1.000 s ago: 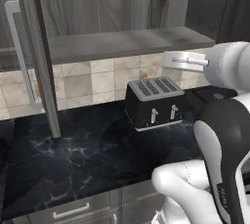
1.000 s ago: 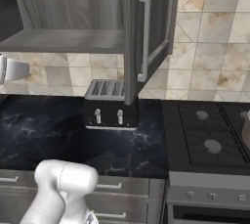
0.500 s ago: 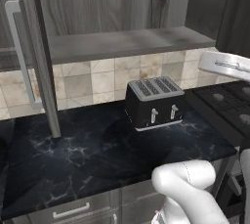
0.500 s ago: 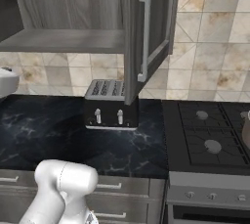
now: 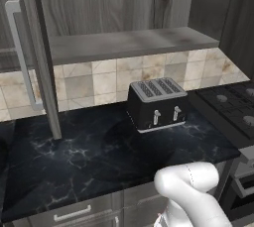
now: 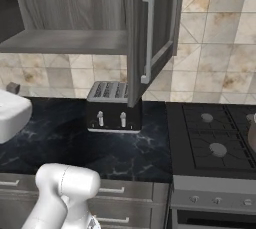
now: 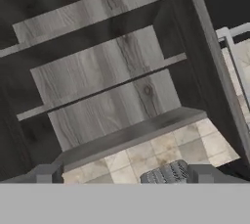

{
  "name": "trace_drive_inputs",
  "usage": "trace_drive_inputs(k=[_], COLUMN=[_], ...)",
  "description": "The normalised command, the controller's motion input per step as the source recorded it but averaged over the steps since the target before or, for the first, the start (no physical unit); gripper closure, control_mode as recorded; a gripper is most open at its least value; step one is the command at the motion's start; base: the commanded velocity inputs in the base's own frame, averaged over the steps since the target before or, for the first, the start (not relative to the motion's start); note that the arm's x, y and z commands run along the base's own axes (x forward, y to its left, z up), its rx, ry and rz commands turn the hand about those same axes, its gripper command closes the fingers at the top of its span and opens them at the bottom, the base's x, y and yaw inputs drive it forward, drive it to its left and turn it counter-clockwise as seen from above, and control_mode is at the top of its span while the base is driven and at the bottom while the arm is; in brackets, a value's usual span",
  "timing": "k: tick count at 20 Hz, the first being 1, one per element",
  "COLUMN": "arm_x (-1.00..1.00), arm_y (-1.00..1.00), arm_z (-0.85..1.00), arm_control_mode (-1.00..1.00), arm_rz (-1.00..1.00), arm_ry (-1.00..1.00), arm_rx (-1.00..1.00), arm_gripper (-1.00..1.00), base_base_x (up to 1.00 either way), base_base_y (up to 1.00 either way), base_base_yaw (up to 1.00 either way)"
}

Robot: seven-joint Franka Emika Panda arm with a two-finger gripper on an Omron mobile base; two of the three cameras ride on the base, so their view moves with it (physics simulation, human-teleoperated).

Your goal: Open the cabinet and move the ladle to the pot. Then close the cabinet.

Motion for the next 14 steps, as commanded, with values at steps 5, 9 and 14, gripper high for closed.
trace_drive_inputs(k=[5, 9, 14], arm_x=[0.01, 0.34, 0.41], arm_y=[-0.36, -0.46, -0.47], arm_z=[0.16, -0.16, -0.31], arm_control_mode=[-1.00, -1.00, -1.00], arm_rz=[0.00, 0.09, 0.15], arm_ry=[-0.01, 0.04, 0.01], arm_rx=[0.06, 0.22, 0.22], arm_gripper=[-1.00, -1.00, -1.00], base_base_x=[0.00, 0.00, 0.00], base_base_y=[0.00, 0.00, 0.00], base_base_yaw=[0.00, 0.00, 0.00])
